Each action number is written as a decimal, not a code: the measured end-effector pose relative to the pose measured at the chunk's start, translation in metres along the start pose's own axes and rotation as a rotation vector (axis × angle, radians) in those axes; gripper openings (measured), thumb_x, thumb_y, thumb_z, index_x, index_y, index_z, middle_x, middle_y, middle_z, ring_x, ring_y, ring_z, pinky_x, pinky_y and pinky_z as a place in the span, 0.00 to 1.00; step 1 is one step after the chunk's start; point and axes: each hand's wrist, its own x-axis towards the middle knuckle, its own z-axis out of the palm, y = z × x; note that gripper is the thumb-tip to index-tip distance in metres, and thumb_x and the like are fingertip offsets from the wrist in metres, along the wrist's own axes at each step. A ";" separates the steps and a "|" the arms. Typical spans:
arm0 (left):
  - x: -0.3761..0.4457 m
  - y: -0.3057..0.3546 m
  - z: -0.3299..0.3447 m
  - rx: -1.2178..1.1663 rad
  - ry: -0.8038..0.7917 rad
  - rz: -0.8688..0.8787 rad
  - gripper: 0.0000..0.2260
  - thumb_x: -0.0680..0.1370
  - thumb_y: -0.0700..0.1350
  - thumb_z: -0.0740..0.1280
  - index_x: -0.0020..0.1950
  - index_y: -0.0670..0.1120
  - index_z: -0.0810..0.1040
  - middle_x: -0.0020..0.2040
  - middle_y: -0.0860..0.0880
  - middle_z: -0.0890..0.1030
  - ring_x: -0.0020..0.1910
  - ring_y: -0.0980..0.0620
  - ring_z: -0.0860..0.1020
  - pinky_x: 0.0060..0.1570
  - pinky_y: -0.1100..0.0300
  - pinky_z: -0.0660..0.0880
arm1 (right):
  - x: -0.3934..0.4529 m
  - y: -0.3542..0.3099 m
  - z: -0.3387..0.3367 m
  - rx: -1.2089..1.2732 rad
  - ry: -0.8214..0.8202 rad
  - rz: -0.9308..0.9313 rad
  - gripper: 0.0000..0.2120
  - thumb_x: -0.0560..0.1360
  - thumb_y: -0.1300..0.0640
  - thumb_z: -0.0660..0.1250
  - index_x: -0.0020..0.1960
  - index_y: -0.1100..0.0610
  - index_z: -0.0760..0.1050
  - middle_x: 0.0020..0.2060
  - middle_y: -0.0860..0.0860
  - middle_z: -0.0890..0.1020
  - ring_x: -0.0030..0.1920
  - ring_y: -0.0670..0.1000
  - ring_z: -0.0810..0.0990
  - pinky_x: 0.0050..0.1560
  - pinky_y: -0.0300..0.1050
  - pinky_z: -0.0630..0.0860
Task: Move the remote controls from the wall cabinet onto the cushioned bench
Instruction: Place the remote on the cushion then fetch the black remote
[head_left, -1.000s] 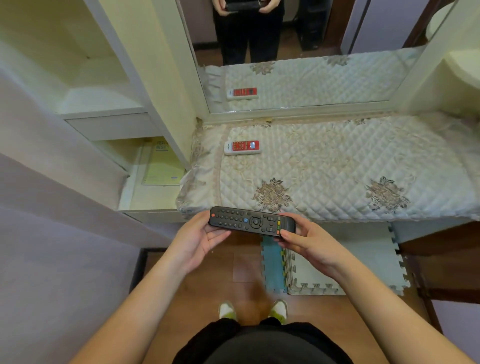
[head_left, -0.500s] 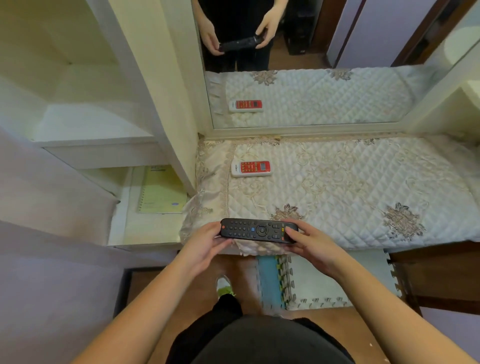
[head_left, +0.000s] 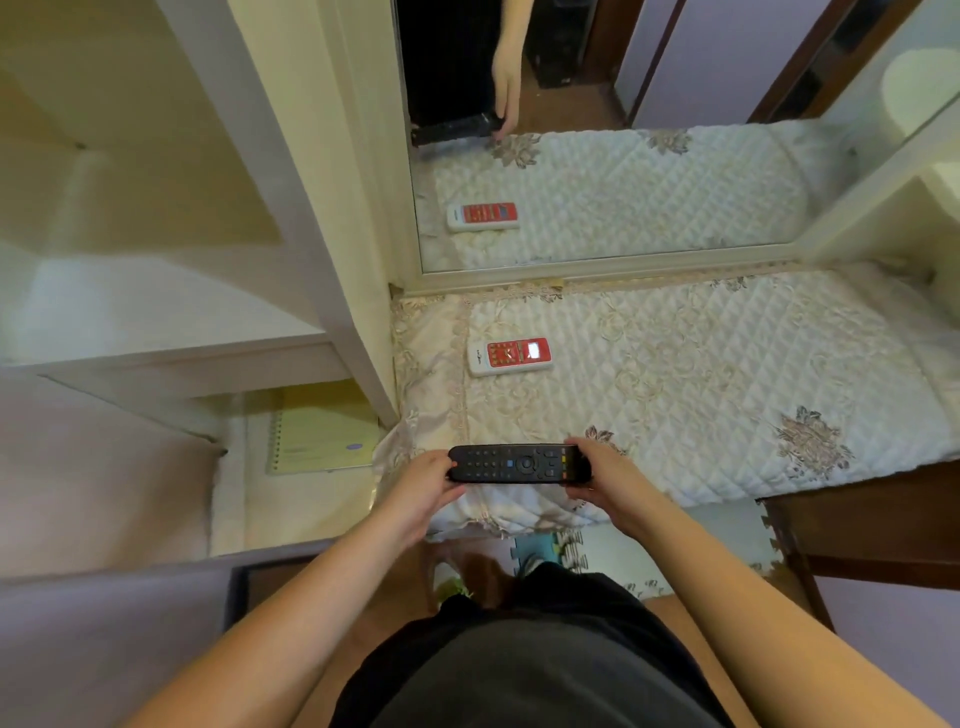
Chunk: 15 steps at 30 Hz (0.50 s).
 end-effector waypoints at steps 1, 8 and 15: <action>0.003 0.000 0.001 0.033 0.005 -0.003 0.12 0.82 0.38 0.55 0.62 0.38 0.74 0.56 0.40 0.80 0.56 0.46 0.79 0.59 0.54 0.76 | 0.004 -0.001 0.000 0.002 0.018 0.009 0.14 0.79 0.52 0.57 0.57 0.57 0.76 0.53 0.58 0.77 0.51 0.54 0.79 0.46 0.45 0.79; 0.024 0.003 0.009 0.138 0.011 0.020 0.15 0.81 0.39 0.59 0.68 0.43 0.67 0.61 0.39 0.76 0.54 0.47 0.80 0.47 0.64 0.78 | 0.024 -0.020 -0.004 0.019 0.080 0.046 0.13 0.80 0.58 0.54 0.63 0.57 0.69 0.55 0.57 0.74 0.54 0.58 0.79 0.52 0.53 0.81; 0.025 0.008 0.036 0.235 0.100 0.079 0.12 0.80 0.37 0.56 0.63 0.43 0.71 0.53 0.43 0.78 0.52 0.47 0.78 0.52 0.56 0.75 | 0.038 -0.040 -0.020 -0.138 0.019 0.050 0.15 0.79 0.58 0.52 0.61 0.57 0.72 0.53 0.56 0.79 0.49 0.54 0.80 0.41 0.45 0.77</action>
